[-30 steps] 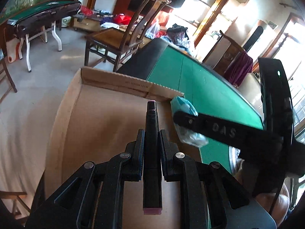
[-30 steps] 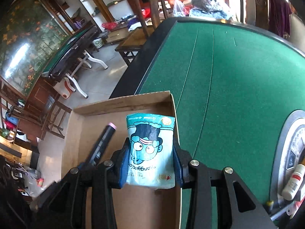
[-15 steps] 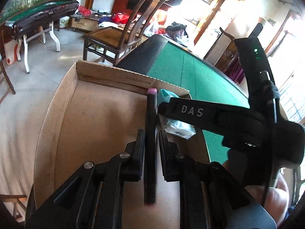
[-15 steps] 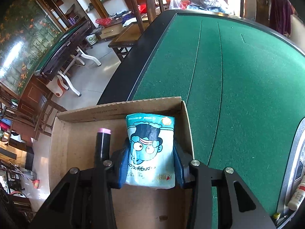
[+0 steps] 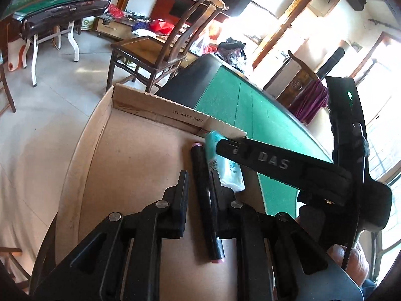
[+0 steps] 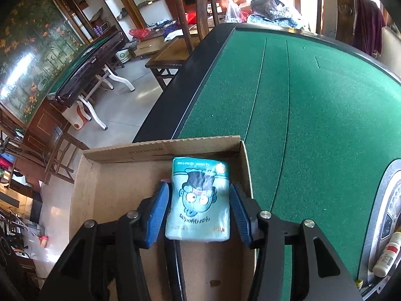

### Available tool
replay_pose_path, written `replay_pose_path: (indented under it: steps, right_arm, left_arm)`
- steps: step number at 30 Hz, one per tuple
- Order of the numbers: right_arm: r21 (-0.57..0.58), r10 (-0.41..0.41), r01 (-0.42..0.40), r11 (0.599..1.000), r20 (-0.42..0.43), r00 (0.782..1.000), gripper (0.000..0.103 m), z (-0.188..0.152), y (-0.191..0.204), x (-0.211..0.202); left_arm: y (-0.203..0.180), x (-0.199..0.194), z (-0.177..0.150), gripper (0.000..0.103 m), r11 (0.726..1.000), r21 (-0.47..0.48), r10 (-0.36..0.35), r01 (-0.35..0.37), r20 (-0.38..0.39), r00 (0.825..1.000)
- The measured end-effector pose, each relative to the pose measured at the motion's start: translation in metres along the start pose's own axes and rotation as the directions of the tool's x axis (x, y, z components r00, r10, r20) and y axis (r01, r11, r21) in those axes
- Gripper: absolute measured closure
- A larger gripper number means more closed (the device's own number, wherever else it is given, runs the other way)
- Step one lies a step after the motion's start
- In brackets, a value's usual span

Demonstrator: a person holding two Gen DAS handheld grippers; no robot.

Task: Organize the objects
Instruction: 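Open right tool to drop the tissue pack while left tool releases the marker into the box, then move both open tools back to the pile of items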

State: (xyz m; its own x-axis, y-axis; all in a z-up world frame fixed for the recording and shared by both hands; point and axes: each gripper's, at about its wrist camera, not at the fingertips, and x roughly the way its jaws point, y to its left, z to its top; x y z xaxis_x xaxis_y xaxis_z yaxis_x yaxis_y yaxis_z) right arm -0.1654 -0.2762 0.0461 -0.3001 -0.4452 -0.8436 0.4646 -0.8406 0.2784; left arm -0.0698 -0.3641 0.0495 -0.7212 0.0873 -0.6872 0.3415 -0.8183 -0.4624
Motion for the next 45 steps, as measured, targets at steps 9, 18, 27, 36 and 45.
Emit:
replay_pose_path:
  steps: [9,18,27,36,45]
  right_arm:
    - [-0.001,0.133,-0.133,0.991,0.063,0.989,0.052,-0.042,-0.028,-0.076]
    - [-0.017,0.182,-0.181,0.983,0.142,0.973,0.046,-0.144,-0.112,-0.18]
    - [0.067,0.17,-0.181,0.981,0.143,0.975,0.045,-0.218,-0.215,-0.224]
    - [0.212,0.225,-0.255,0.943,0.159,0.961,0.039,-0.238,-0.283,-0.245]
    - [0.368,0.168,-0.174,0.913,0.048,0.985,0.026,-0.219,-0.265,-0.201]
  left_arm:
    - [-0.024,-0.015,-0.037,0.089,0.993,0.121,0.015,0.0,-0.12,0.993]
    - [-0.036,-0.009,-0.094,0.089,0.941,0.285,0.214,-0.183,-0.08,0.974]
    - [-0.039,-0.035,-0.135,0.089,0.897,0.372,0.279,-0.24,-0.056,0.959]
    - [-0.075,-0.078,-0.151,0.089,0.89,0.368,0.245,-0.27,0.113,0.963]
    - [-0.133,-0.075,-0.162,0.089,0.887,0.437,0.119,-0.148,0.091,0.989]
